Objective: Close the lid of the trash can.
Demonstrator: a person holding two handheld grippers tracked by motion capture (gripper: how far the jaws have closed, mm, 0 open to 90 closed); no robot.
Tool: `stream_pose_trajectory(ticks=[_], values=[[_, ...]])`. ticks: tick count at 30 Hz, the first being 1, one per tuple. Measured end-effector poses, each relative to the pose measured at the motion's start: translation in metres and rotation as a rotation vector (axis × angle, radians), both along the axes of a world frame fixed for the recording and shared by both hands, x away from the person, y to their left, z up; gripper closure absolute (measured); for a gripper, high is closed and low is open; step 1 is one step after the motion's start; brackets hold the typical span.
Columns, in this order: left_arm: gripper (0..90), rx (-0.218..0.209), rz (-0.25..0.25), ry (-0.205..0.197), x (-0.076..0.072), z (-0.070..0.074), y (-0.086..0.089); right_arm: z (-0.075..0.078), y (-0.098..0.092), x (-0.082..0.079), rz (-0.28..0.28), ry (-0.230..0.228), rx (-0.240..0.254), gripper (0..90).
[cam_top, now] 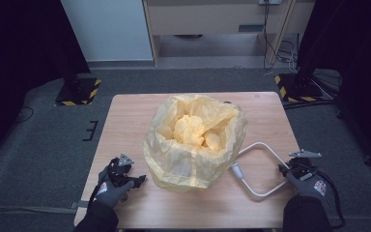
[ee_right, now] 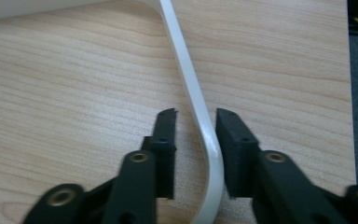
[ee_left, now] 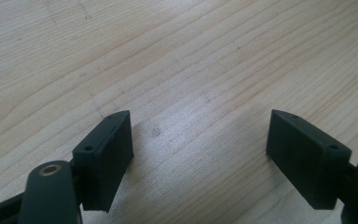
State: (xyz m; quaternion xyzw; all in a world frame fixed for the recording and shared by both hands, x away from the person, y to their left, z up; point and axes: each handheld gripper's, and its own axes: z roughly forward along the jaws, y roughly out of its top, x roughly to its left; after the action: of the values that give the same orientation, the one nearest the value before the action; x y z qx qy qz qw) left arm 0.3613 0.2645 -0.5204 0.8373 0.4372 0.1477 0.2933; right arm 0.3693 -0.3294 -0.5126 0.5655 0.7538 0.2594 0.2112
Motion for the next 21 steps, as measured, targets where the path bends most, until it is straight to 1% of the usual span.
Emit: stream_pose_trajectory(ticks=[1,3,5,6,8,10,13,15,16,19,21], values=[[20.9,0.001,-0.001,-0.002,0.0,0.0,0.0,0.001,0.0,0.0,0.003,0.008,-0.007,79.3],[19.0,-0.006,0.0,-0.001,0.0,-0.001,-0.001,0.002,0.0,0.001,0.0,0.023,0.002,80.4],[17.6,0.0,-0.004,-0.002,0.0,-0.001,-0.002,0.004,0.001,0.001,-0.007,0.038,-0.001,82.4],[16.9,0.004,-0.009,-0.003,0.001,-0.002,-0.002,0.004,0.001,0.001,-0.019,0.031,0.004,82.4],[14.3,0.0,-0.012,-0.005,0.001,-0.003,-0.004,0.006,0.0,0.002,-0.032,0.017,0.031,82.1],[12.3,0.001,-0.016,-0.008,0.001,-0.003,-0.004,0.008,0.0,0.002,-0.045,0.02,0.052,82.2],[7.4,-0.003,-0.027,-0.008,0.001,-0.005,-0.007,0.012,-0.001,0.005,-0.056,-0.006,0.087,82.1],[2.4,-0.004,-0.036,-0.01,0.001,-0.007,-0.008,0.017,-0.001,0.006,-0.068,-0.035,0.128,82.0],[1.5,-0.005,-0.036,-0.009,0.001,-0.007,-0.008,0.02,-0.001,0.006,-0.076,-0.051,0.148,82.1],[0.4,-0.007,-0.039,-0.013,0.001,-0.008,-0.009,0.029,-0.002,0.005,-0.088,-0.117,0.204,81.8],[0.0,-0.008,-0.038,-0.015,0.0,-0.008,-0.009,0.037,-0.003,0.004,-0.11,-0.163,0.24,81.6]])
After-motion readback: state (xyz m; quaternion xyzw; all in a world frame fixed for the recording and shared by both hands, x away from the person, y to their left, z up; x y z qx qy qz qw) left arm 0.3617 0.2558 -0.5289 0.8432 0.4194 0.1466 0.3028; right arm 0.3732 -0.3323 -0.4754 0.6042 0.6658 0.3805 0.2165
